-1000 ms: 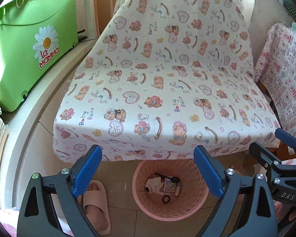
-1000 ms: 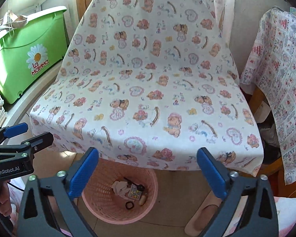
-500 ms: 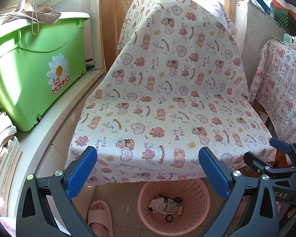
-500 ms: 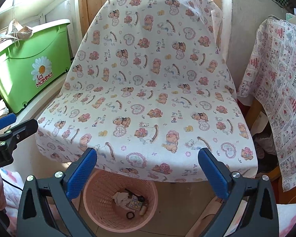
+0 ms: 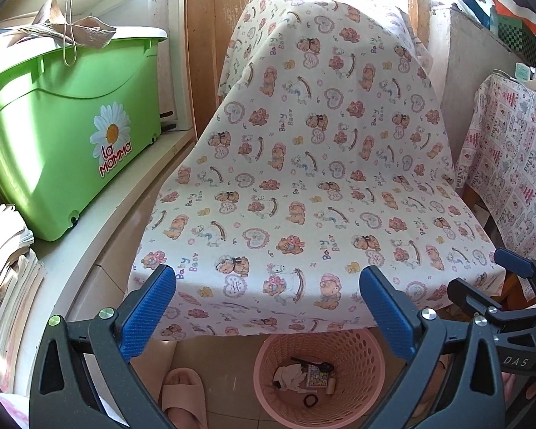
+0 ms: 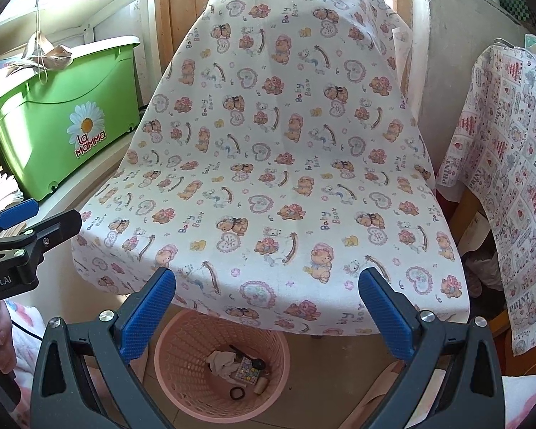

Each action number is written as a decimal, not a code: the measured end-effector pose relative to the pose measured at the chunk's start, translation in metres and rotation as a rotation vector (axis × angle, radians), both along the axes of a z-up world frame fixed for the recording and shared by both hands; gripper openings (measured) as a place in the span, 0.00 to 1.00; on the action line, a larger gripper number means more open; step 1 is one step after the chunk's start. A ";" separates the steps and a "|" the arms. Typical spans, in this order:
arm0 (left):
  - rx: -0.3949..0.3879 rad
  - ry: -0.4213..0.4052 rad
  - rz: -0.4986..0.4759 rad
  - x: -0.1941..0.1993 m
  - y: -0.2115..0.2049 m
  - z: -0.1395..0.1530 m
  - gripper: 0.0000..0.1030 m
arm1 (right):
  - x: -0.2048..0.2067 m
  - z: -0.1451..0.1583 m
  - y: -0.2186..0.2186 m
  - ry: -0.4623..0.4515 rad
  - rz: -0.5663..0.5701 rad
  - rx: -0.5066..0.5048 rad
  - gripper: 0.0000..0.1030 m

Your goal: Collect trash

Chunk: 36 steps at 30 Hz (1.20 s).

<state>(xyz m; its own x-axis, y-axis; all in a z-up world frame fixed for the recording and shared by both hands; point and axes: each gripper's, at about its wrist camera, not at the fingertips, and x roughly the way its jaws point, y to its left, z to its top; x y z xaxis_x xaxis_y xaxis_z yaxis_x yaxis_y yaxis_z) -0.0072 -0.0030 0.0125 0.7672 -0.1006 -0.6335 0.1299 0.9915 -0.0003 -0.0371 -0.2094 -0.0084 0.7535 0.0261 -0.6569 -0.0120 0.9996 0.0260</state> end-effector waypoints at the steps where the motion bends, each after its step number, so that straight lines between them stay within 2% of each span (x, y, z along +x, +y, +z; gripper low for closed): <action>1: 0.000 0.003 0.003 0.001 0.000 -0.001 0.99 | 0.000 0.000 0.000 -0.003 0.000 -0.002 1.00; 11: 0.016 0.004 0.015 -0.001 -0.003 -0.003 0.99 | -0.002 0.003 -0.002 -0.007 -0.003 -0.005 1.00; 22: -0.041 0.037 0.020 0.006 0.007 -0.005 0.99 | -0.001 0.003 -0.003 -0.006 -0.001 -0.007 1.00; 36: 0.027 -0.046 -0.006 -0.005 -0.004 0.004 0.99 | -0.002 0.003 -0.002 -0.005 -0.002 -0.009 1.00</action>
<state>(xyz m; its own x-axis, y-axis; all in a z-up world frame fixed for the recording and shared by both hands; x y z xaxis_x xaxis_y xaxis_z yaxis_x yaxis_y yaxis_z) -0.0118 -0.0065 0.0169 0.7951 -0.0887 -0.5999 0.1350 0.9903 0.0326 -0.0386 -0.2115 -0.0057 0.7570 0.0190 -0.6531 -0.0104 0.9998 0.0171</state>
